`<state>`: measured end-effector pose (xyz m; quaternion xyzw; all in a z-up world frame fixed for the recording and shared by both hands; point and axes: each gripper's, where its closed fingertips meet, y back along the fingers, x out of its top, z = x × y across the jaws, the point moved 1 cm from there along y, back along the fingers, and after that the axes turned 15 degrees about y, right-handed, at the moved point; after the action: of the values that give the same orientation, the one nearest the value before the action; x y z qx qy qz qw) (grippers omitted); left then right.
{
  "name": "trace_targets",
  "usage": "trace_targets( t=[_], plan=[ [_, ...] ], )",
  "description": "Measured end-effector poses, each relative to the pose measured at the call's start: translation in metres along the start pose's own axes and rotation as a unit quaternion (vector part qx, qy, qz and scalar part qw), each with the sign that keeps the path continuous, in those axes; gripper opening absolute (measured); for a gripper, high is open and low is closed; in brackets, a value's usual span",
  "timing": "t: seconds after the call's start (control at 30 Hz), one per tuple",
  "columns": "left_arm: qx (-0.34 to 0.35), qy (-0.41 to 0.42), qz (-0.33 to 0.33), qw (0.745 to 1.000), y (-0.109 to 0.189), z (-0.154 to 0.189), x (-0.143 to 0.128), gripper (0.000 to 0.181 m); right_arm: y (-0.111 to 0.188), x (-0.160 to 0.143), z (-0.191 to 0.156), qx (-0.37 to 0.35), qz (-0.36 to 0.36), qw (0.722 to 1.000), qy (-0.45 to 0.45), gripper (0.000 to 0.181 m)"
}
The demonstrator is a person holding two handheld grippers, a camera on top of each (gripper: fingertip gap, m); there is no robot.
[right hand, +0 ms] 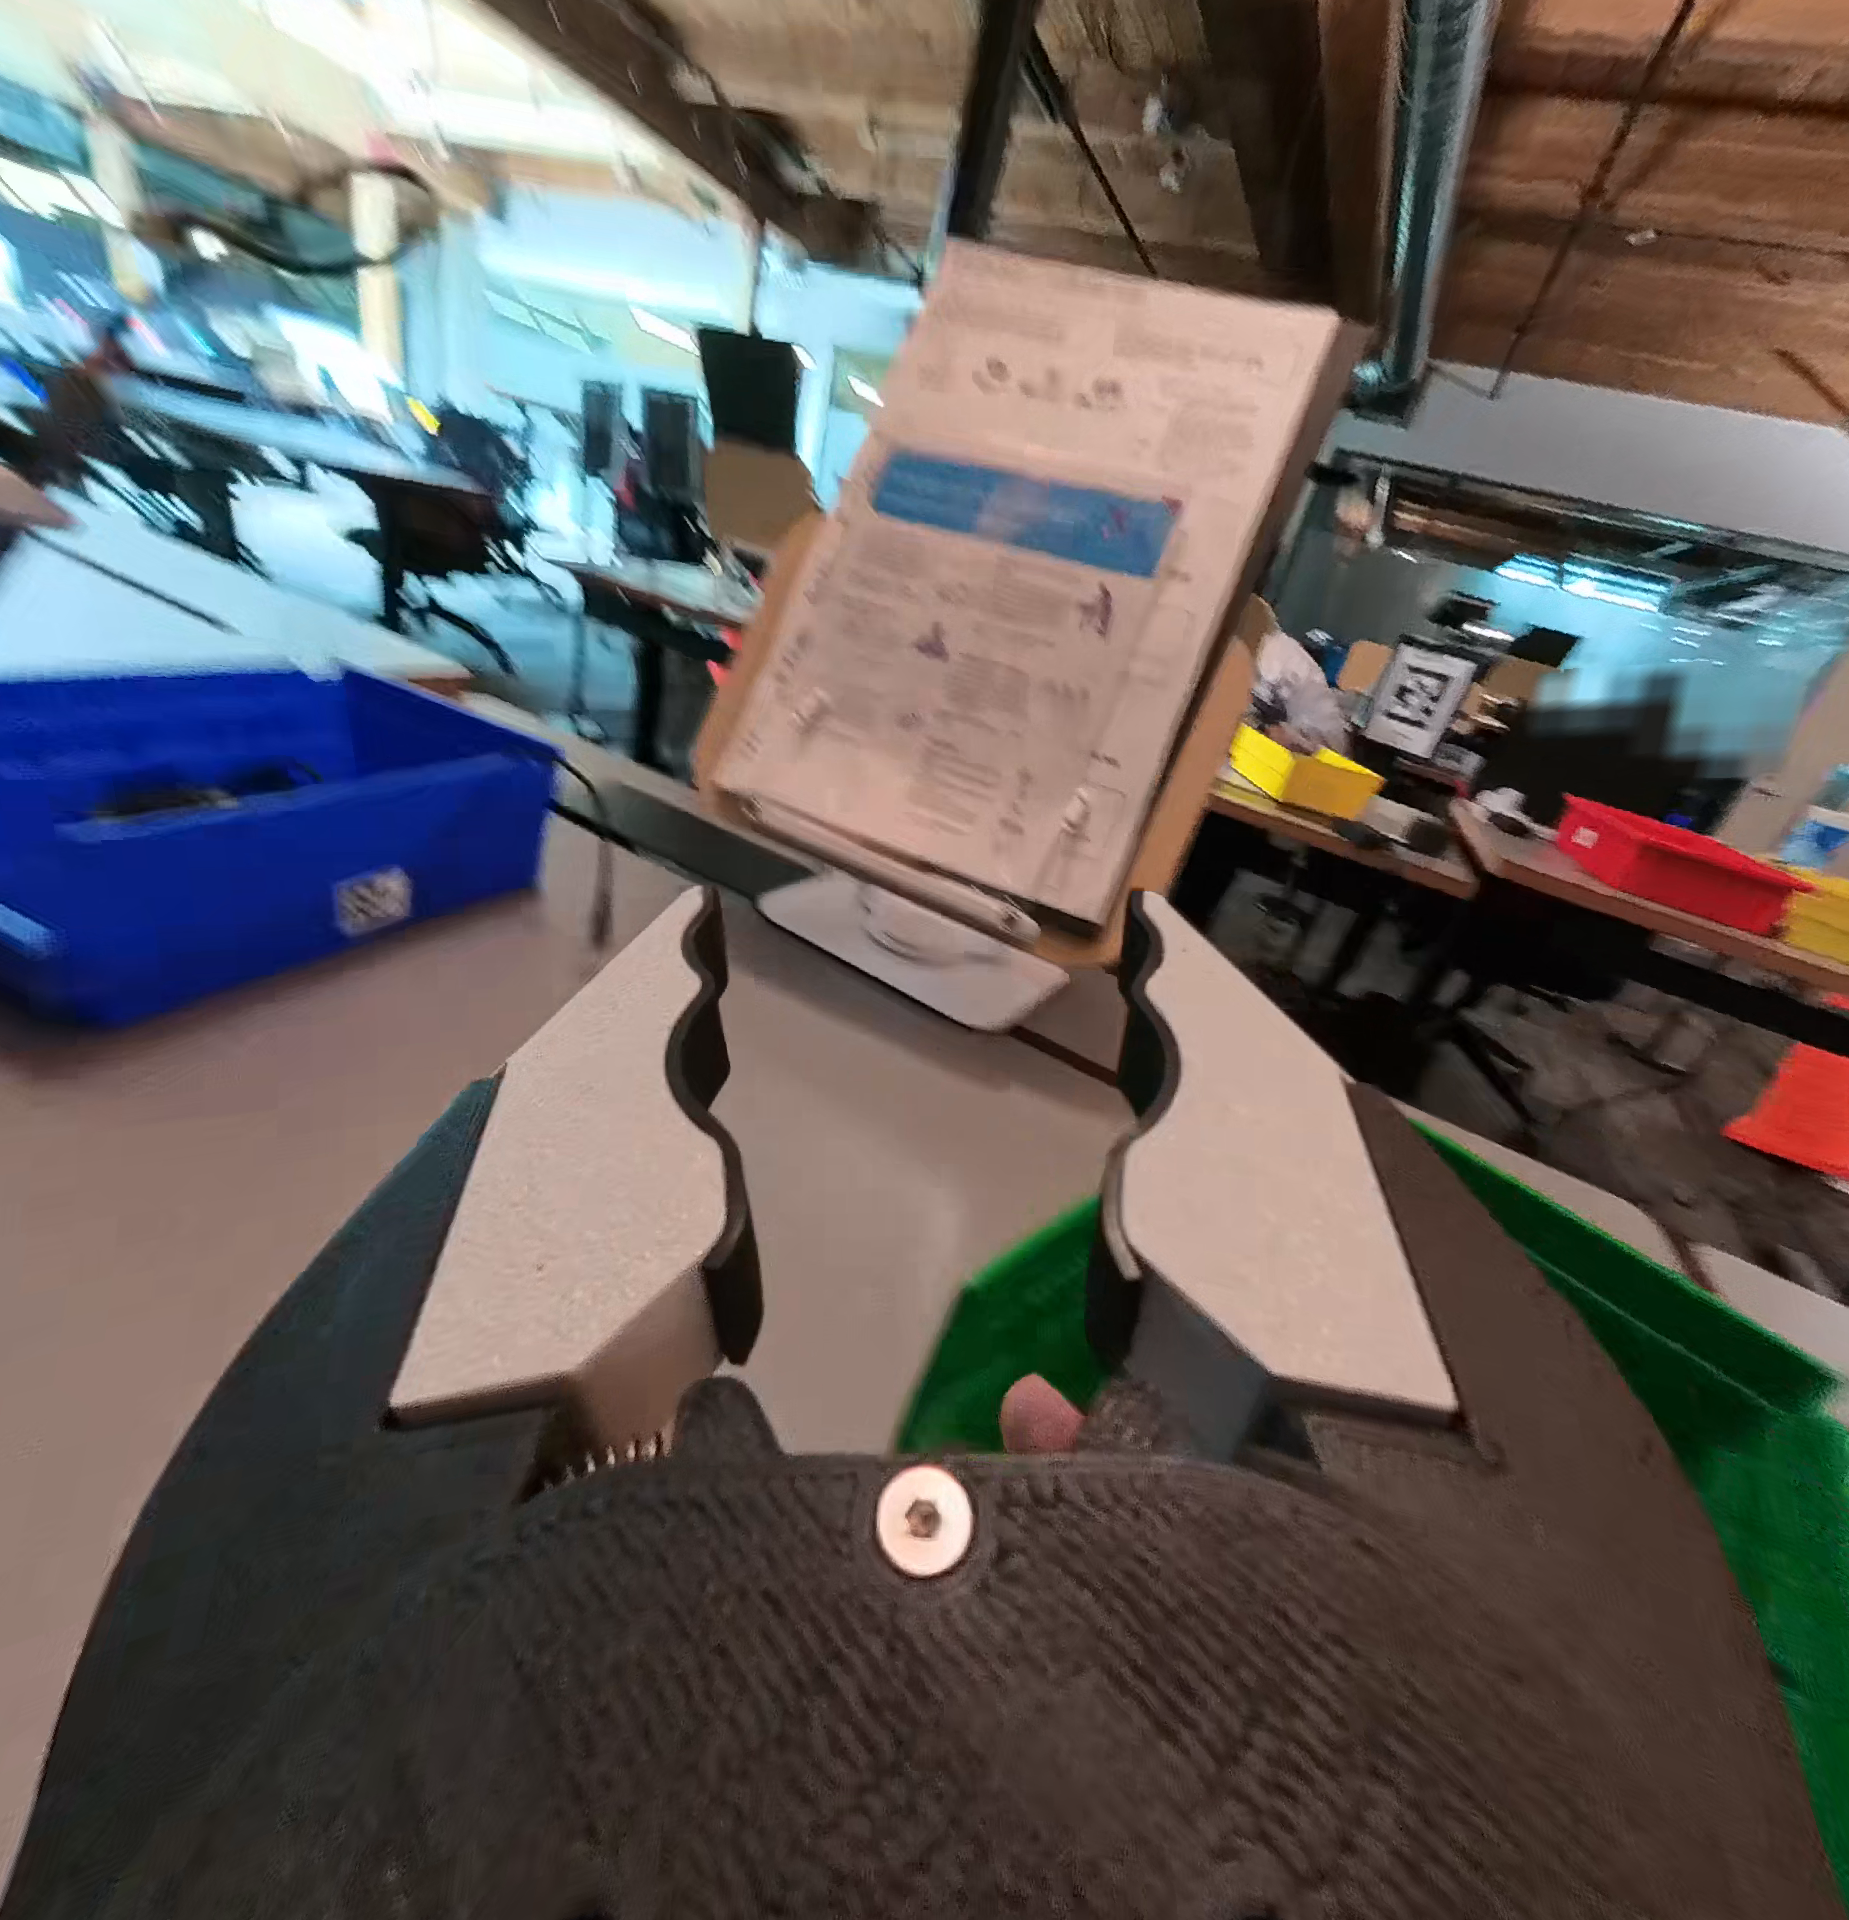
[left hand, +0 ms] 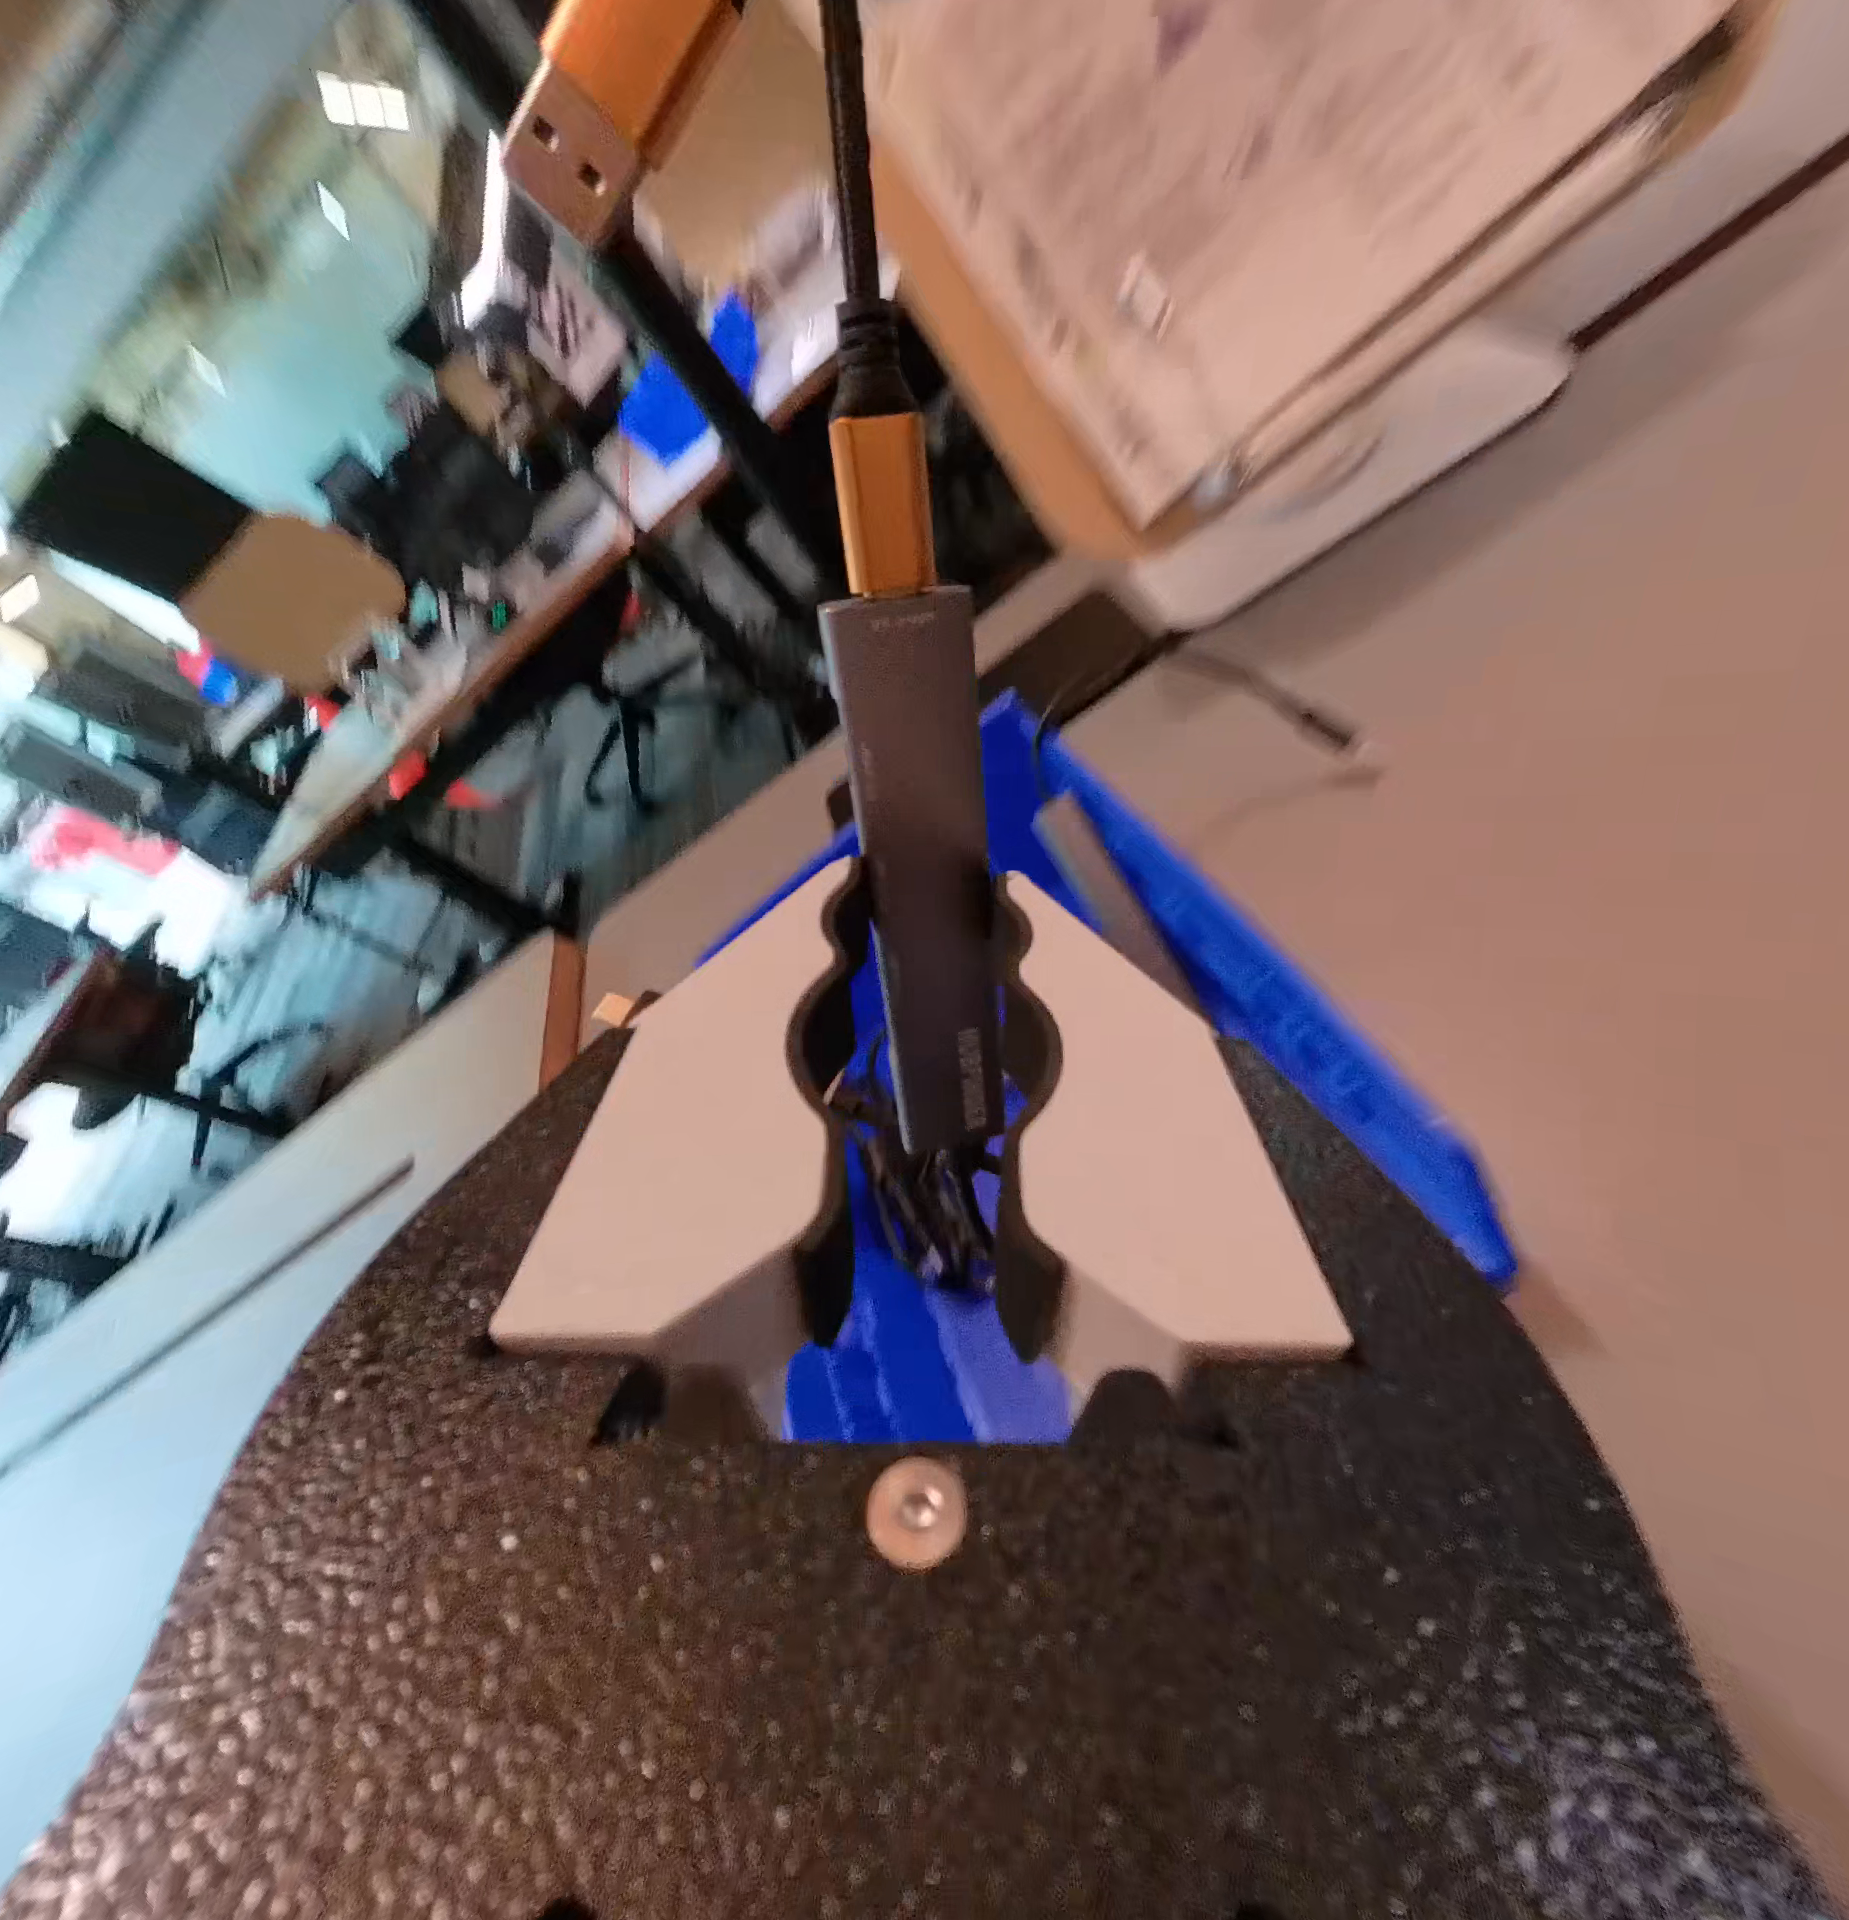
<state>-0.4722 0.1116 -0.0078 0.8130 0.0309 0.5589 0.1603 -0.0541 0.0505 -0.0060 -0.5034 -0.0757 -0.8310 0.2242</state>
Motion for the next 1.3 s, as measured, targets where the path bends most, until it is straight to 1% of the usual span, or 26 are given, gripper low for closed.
trace_targets(
  t=[0.1,0.17,0.2,0.27,0.33,0.37,0.4,0.47,0.5,0.6,0.63,0.73,0.8,0.87,0.9,0.93,0.97,1.0,1.03,1.07,1.1,1.13,1.17,1.2,1.23,1.3],
  plan=[
    [-0.071,-0.032,0.086,0.993,0.034,0.050,0.047,0.022,-0.007,0.036,-0.033,0.059,0.082,0.992,-0.074,0.076],
    [-0.135,-0.073,0.117,0.981,0.052,0.097,0.063,0.021,-0.012,0.059,-0.064,0.115,0.129,0.974,-0.145,0.080],
    [-0.160,-0.099,0.128,0.974,0.059,0.121,0.067,0.021,-0.014,0.071,-0.081,0.147,0.152,0.961,-0.176,0.080],
    [-0.183,-0.160,0.138,0.960,0.067,0.162,0.065,0.021,-0.019,0.088,-0.113,0.202,0.181,0.936,-0.225,0.081],
    [-0.187,-0.226,0.144,0.945,0.069,0.194,0.058,0.021,-0.023,0.094,-0.139,0.243,0.190,0.916,-0.257,0.081],
    [-0.190,-0.255,0.144,0.937,0.068,0.207,0.053,0.021,-0.025,0.095,-0.148,0.255,0.192,0.909,-0.267,0.075],
    [-0.188,-0.276,0.145,0.931,0.067,0.216,0.049,0.021,-0.025,0.095,-0.153,0.263,0.194,0.904,-0.274,0.066],
    [-0.190,-0.302,0.141,0.924,0.063,0.227,0.040,0.021,-0.026,0.094,-0.153,0.258,0.205,0.899,-0.288,0.056],
    [-0.199,-0.308,0.141,0.920,0.062,0.232,0.037,0.021,-0.025,0.093,-0.153,0.259,0.210,0.897,-0.291,0.044],
    [-0.207,-0.307,0.148,0.917,0.059,0.237,0.034,0.021,-0.026,0.085,-0.159,0.284,0.200,0.894,-0.282,0.023],
    [-0.205,-0.312,0.148,0.916,0.058,0.237,0.033,0.021,-0.026,0.083,-0.162,0.295,0.200,0.892,-0.278,0.010],
    [-0.210,-0.308,0.157,0.914,0.056,0.236,0.031,0.022,-0.032,0.075,-0.161,0.295,0.187,0.889,-0.296,0.007],
    [-0.206,-0.296,0.209,0.909,0.063,0.233,0.039,0.023,-0.034,0.074,-0.156,0.298,0.187,0.869,-0.347,0.006],
    [-0.204,-0.272,0.258,0.904,0.074,0.228,0.046,0.029,-0.035,0.072,-0.146,0.300,0.196,0.830,-0.427,0.006],
    [-0.206,-0.256,0.273,0.904,0.079,0.224,0.048,0.033,-0.036,0.069,-0.140,0.293,0.198,0.809,-0.469,0.002],
    [-0.210,-0.236,0.283,0.905,0.084,0.220,0.048,0.039,-0.038,0.065,-0.133,0.284,0.200,0.787,-0.510,0.007],
    [-0.215,-0.211,0.293,0.907,0.087,0.214,0.048,0.043,-0.039,0.061,-0.126,0.277,0.204,0.761,-0.550,0.002],
    [-0.222,-0.179,0.300,0.910,0.090,0.207,0.047,0.045,-0.040,0.057,-0.120,0.273,0.208,0.734,-0.587,0.007],
    [-0.233,-0.138,0.303,0.914,0.092,0.200,0.045,0.046,-0.040,0.055,-0.115,0.272,0.217,0.711,-0.612,0.007],
    [-0.248,-0.086,0.297,0.918,0.092,0.192,0.043,0.047,-0.038,0.054,-0.111,0.276,0.232,0.698,-0.619,0.007],
    [-0.264,-0.023,0.286,0.921,0.092,0.183,0.041,0.049,-0.036,0.056,-0.110,0.286,0.248,0.696,-0.611,0.007],
    [-0.289,0.043,0.273,0.916,0.092,0.174,0.039,0.054,-0.031,0.061,-0.109,0.297,0.269,0.702,-0.589,0.006],
    [-0.324,0.111,0.253,0.905,0.092,0.168,0.036,0.055,-0.025,0.069,-0.110,0.307,0.296,0.715,-0.555,0.006],
    [-0.369,0.177,0.220,0.886,0.091,0.165,0.032,0.059,-0.016,0.077,-0.112,0.317,0.326,0.732,-0.508,0.006],
    [-0.422,0.234,0.179,0.857,0.092,0.166,0.028,0.067,-0.005,0.086,-0.116,0.330,0.363,0.745,-0.452,0.005],
    [-0.520,0.316,0.081,0.789,0.094,0.175,0.016,0.076,0.016,0.098,-0.128,0.350,0.419,0.763,-0.346,0.008]
  ],
)
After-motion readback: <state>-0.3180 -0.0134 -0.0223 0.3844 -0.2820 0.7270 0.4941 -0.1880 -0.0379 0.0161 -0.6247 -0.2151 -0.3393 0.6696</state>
